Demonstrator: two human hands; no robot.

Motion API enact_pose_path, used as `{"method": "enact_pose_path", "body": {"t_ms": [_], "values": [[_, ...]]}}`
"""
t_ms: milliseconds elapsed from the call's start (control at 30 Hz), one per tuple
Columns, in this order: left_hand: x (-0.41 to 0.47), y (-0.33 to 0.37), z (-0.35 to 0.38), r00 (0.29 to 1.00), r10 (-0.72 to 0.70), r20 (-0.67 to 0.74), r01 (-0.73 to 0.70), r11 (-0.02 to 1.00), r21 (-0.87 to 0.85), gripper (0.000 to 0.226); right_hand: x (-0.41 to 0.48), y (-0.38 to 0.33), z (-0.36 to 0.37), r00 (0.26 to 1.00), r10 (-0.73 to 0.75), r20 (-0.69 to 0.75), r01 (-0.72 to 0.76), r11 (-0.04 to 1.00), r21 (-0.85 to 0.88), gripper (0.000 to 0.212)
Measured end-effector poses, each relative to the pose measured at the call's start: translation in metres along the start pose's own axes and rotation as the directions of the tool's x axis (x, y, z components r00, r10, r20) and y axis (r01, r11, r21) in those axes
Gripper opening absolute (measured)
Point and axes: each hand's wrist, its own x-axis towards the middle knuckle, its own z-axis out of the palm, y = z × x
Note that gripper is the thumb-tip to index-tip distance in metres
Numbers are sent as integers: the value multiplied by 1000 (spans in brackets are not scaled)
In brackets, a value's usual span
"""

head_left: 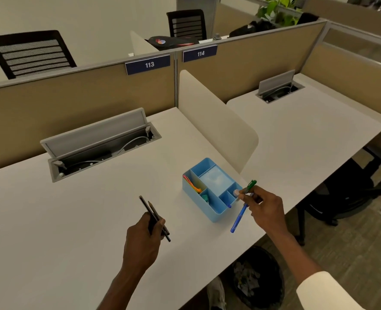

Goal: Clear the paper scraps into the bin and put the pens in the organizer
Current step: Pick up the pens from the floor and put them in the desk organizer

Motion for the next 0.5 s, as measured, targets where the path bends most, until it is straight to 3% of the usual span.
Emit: {"method": "enact_pose_path", "body": {"t_ms": [500], "values": [[1,22,46,997,-35,-74,38,999,33,9,42,30,18,956,-50,288,55,998,-8,21]]}}
